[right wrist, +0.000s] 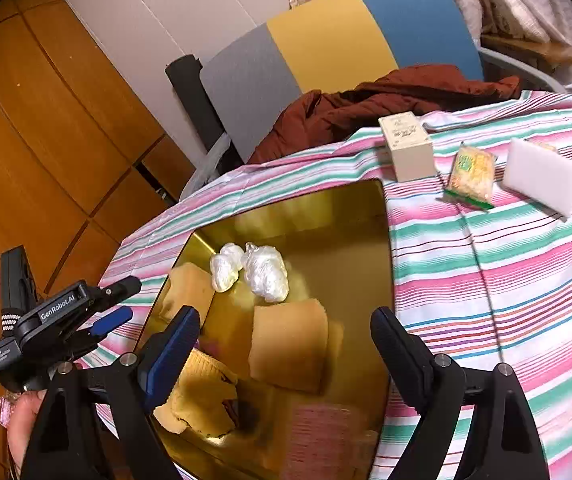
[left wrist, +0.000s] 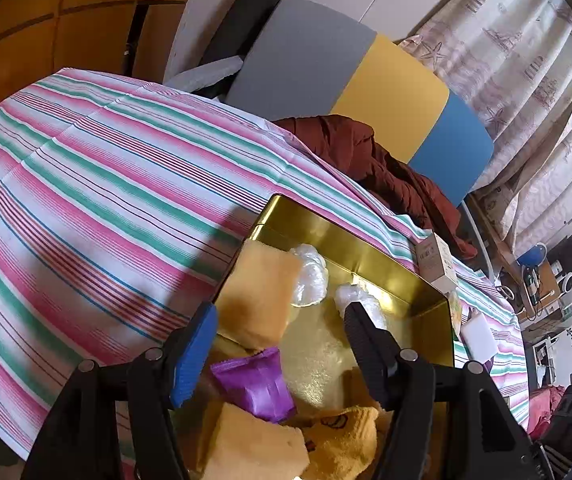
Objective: Organize objects
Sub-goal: 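Carry both yellow sponges over the gold tray and open both tools to release them, then grasp the green tea box with the right tool while the left tool reaches toward the eraser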
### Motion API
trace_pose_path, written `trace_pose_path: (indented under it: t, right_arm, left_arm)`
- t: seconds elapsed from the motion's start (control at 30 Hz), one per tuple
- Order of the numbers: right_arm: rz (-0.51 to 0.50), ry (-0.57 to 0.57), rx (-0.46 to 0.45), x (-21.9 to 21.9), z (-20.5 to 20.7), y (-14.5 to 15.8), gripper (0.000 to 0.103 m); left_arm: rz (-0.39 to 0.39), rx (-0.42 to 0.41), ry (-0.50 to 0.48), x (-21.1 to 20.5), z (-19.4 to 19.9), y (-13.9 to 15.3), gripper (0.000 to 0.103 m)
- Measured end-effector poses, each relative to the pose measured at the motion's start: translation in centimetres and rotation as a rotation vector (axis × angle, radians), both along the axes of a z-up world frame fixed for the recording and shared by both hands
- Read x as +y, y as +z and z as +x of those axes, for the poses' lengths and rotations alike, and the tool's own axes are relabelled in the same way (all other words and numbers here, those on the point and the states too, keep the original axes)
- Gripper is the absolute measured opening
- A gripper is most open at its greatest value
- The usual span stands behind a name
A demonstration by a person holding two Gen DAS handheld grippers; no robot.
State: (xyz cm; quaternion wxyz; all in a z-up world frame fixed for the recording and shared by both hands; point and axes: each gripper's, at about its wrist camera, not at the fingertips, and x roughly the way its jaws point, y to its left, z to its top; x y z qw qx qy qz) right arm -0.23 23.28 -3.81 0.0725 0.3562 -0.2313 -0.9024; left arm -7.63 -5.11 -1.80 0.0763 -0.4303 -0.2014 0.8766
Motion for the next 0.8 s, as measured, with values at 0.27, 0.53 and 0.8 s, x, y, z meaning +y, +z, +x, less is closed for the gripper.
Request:
trace_pose_path:
  t: [0.27, 0.53, 0.8]
  right_arm:
    - [0.014, -0.039, 0.045, 1.8, 1.4, 1.3, 0.088]
    - [0.029, -0.122, 0.04, 5.2, 2.7, 1.2, 0.088]
    - [0.046, -0.199, 0.02, 9.2, 4.2, 0.3, 0.088]
  left_arm:
    - [-0.01, 0.036, -0.091, 3.5, 1.5, 1.0, 0.067]
    - [0.031, 0.037, -0.267, 8.3, 3.0, 1.1, 0.067]
    - [0.026, 0.037, -0.431, 13.6, 5.0, 1.2, 0.067]
